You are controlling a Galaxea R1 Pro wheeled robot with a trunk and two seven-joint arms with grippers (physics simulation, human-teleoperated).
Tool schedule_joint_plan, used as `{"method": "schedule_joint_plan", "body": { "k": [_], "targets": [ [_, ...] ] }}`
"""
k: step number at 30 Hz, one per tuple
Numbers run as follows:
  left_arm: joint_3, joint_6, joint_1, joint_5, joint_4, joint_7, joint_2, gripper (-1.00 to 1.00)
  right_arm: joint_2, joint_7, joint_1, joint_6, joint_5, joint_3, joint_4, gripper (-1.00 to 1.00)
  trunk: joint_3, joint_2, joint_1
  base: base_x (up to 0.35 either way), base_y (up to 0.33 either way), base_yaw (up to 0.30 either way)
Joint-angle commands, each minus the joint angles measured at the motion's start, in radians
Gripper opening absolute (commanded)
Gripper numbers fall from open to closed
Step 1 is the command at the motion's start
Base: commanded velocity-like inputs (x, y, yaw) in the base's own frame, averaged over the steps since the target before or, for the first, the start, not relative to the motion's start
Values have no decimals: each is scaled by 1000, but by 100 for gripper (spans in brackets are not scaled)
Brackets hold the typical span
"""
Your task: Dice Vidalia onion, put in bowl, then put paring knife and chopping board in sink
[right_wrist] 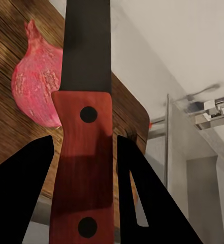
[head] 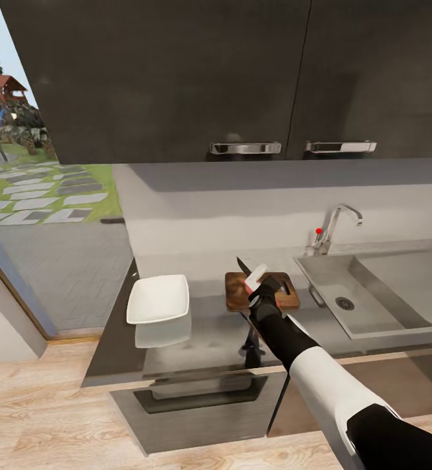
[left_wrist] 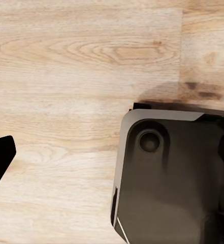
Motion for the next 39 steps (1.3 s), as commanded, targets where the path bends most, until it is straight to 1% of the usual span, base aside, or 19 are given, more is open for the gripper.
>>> {"method": "schedule_joint_plan", "body": {
  "k": [1,11,18,28,39],
  "targets": [
    [-8,-3,0,11,-1,9,1,100,-1,-4,-1,7,1,4,0,-100,-2,-2,1,0,2,0],
    [-8,-3,0,11,0,9,0,100,-2,-4,-1,8,2,3,-1,-100,-2,-2,1,0,0,0],
    [-8,-3,0,10,0,9,0,100,-2,-4,-1,8,2,3,-1,-100,-2,-2,1,0,-100,0],
    [-8,-3,0,10,1,9,0,100,-2,-4,-1,8,2,4,-1,-100,-2,-2,1,0,-11,0],
    [-8,-3,0,11,2,9,0,100,-1,-4,-1,8,2,4,-1,-100,-12,-2,1,0,-17,0]
  ]
}}
